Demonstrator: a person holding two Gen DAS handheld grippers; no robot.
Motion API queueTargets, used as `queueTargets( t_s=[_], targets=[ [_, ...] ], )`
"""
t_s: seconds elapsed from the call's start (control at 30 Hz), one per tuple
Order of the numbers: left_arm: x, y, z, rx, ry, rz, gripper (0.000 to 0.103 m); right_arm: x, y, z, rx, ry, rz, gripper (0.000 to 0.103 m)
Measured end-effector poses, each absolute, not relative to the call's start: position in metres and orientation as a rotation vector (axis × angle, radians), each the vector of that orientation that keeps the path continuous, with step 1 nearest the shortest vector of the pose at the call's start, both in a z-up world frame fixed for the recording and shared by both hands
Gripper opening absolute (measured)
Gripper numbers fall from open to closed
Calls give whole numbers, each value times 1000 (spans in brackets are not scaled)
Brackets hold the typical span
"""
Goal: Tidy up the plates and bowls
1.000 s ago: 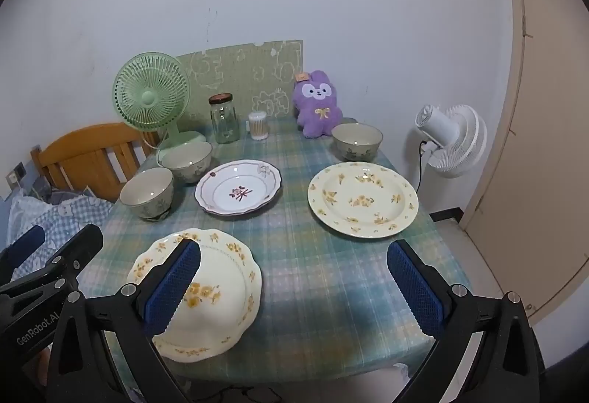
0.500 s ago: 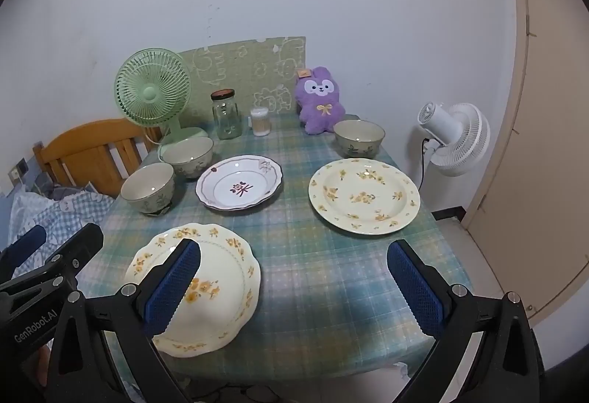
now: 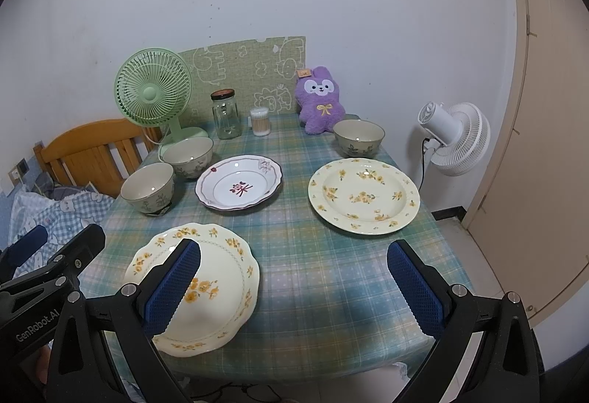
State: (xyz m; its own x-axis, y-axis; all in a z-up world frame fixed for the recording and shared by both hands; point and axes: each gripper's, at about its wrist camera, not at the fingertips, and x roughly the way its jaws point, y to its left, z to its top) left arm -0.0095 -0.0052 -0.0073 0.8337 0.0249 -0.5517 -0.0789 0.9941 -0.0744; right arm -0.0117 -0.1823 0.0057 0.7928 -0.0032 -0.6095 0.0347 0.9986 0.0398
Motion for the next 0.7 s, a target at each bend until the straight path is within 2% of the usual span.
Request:
queueTargets(
  t_s=[0.7],
  targets=[
    [-10,-9,-11,-76,592,61,101,-11,-183,5,48,652,-23,102]
  ],
)
